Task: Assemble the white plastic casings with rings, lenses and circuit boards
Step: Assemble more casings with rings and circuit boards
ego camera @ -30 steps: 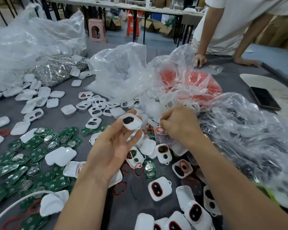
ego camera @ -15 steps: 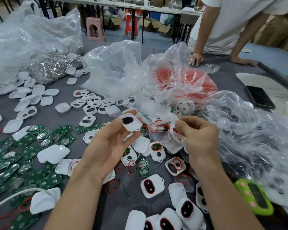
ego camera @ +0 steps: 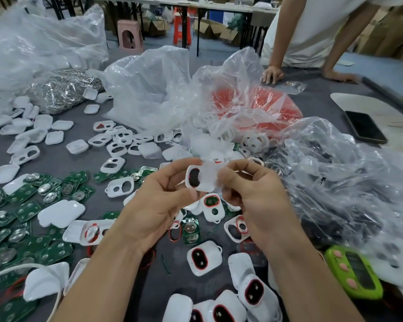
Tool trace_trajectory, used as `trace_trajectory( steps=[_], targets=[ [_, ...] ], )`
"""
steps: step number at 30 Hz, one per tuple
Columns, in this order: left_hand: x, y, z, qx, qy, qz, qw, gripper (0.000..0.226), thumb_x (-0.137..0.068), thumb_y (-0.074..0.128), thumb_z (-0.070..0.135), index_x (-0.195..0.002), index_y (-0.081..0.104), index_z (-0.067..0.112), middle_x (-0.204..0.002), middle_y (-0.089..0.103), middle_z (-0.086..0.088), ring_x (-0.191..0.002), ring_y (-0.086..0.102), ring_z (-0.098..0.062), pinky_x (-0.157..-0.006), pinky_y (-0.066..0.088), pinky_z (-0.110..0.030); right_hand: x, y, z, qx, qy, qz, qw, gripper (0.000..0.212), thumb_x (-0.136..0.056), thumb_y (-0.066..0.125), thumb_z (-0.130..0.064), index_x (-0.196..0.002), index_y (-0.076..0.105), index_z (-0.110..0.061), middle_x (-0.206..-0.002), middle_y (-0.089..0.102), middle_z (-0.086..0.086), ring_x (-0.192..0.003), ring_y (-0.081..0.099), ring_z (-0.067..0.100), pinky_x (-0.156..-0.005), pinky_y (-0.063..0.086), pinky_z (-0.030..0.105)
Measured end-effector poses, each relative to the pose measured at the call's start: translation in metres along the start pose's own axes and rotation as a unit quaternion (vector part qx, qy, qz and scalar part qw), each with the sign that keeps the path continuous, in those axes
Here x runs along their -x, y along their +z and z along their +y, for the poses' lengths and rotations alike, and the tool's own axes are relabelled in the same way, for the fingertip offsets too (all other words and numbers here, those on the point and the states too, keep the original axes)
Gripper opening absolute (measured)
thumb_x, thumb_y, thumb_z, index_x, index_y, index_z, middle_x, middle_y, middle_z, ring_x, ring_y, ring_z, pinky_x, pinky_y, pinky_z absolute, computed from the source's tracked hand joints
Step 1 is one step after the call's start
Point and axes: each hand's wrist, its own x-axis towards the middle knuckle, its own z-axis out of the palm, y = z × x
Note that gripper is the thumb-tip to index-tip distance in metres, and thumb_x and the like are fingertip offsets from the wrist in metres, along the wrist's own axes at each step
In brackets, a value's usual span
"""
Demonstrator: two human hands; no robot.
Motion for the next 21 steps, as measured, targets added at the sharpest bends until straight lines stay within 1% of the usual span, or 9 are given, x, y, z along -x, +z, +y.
trace_trajectory(
  steps=[3,5,7,8,10,13,16,19,21],
  targets=[
    [-0.0012,0.0028,-0.0043,-0.03,0.022,0.011,0.999,0.049,-0.068,0.07,-0.015,-0.105,0.079,0.015,-0.111,0.076,-0.015,-0.095,0.075,-0.022,-0.079,0.06,-0.029,0.0029,0.0029,0.0003,0.025,-0.024,-0.001,0.999,0.021,-0.078,0.08,0.006,-0.067,0.075,-0.012,-0.059,0.067,-0.001,-0.046,0.054,0.004,-0.048,0.044,0.014],
    [-0.0017,0.0039,-0.007,-0.04,0.033,-0.002,0.999,0.048,-0.068,0.07,-0.017,-0.105,0.079,0.013,-0.109,0.077,-0.015,-0.093,0.075,-0.022,-0.078,0.06,-0.028,0.0037,0.0047,0.0005,0.056,-0.032,0.002,0.998,0.022,-0.076,0.083,0.004,-0.065,0.077,-0.014,-0.062,0.071,0.001,-0.051,0.061,0.008,-0.053,0.051,0.019],
    [-0.0022,0.0046,-0.0078,-0.042,0.037,-0.009,0.998,0.049,-0.067,0.069,-0.018,-0.102,0.08,0.015,-0.105,0.078,-0.012,-0.091,0.076,-0.019,-0.076,0.059,-0.026,0.0028,0.0038,0.0021,0.125,-0.055,0.023,0.99,0.02,-0.075,0.086,-0.002,-0.066,0.078,-0.019,-0.067,0.075,0.003,-0.059,0.068,0.015,-0.06,0.058,0.027],
    [-0.0025,0.0048,-0.008,-0.043,0.038,-0.011,0.998,0.049,-0.067,0.069,-0.018,-0.102,0.08,0.016,-0.104,0.078,-0.011,-0.09,0.076,-0.019,-0.076,0.059,-0.025,0.0025,0.0036,0.0028,0.161,-0.069,0.035,0.984,0.019,-0.075,0.088,-0.005,-0.068,0.078,-0.02,-0.067,0.075,0.002,-0.059,0.069,0.015,-0.059,0.058,0.027],
    [-0.0022,0.0052,-0.0076,-0.048,0.039,-0.016,0.998,0.05,-0.068,0.069,-0.017,-0.103,0.08,0.017,-0.103,0.079,-0.01,-0.089,0.076,-0.017,-0.076,0.059,-0.024,0.0027,0.0033,0.0038,0.204,-0.09,0.05,0.974,0.017,-0.075,0.089,-0.01,-0.069,0.078,-0.022,-0.064,0.074,0.0,-0.054,0.069,0.012,-0.053,0.053,0.021],
    [-0.0023,0.005,-0.0074,-0.043,0.032,-0.013,0.998,0.051,-0.069,0.068,-0.017,-0.104,0.08,0.017,-0.103,0.079,-0.009,-0.09,0.075,-0.017,-0.076,0.058,-0.023,0.0034,0.0028,0.0044,0.219,-0.102,0.05,0.969,0.018,-0.077,0.087,-0.012,-0.07,0.077,-0.025,-0.059,0.072,-0.004,-0.048,0.064,0.006,-0.048,0.048,0.015],
    [-0.0027,0.0041,-0.0074,-0.039,0.028,0.0,0.999,0.052,-0.069,0.067,-0.017,-0.105,0.081,0.018,-0.105,0.078,-0.009,-0.09,0.075,-0.017,-0.075,0.058,-0.023,0.0013,0.0007,0.0036,0.227,-0.085,0.035,0.97,0.016,-0.079,0.085,-0.014,-0.071,0.077,-0.026,-0.061,0.071,-0.002,-0.052,0.059,0.006,-0.052,0.049,0.019],
    [-0.0022,0.0042,-0.0077,-0.064,0.026,-0.003,0.998,0.052,-0.071,0.067,-0.015,-0.107,0.08,0.02,-0.104,0.078,-0.01,-0.089,0.074,-0.017,-0.077,0.058,-0.024,0.0002,-0.0015,0.0028,0.242,-0.066,0.017,0.968,0.016,-0.08,0.085,-0.017,-0.069,0.077,-0.025,-0.056,0.066,-0.006,-0.048,0.052,0.005,-0.049,0.043,0.016],
    [-0.002,0.0043,-0.008,-0.077,0.024,0.0,0.997,0.051,-0.071,0.068,-0.014,-0.107,0.08,0.021,-0.104,0.078,-0.01,-0.09,0.074,-0.017,-0.077,0.058,-0.024,-0.0006,-0.0034,0.003,0.254,-0.06,0.015,0.965,0.016,-0.081,0.085,-0.018,-0.068,0.077,-0.023,-0.055,0.065,-0.006,-0.047,0.05,0.006,-0.048,0.042,0.016]
  ],
)
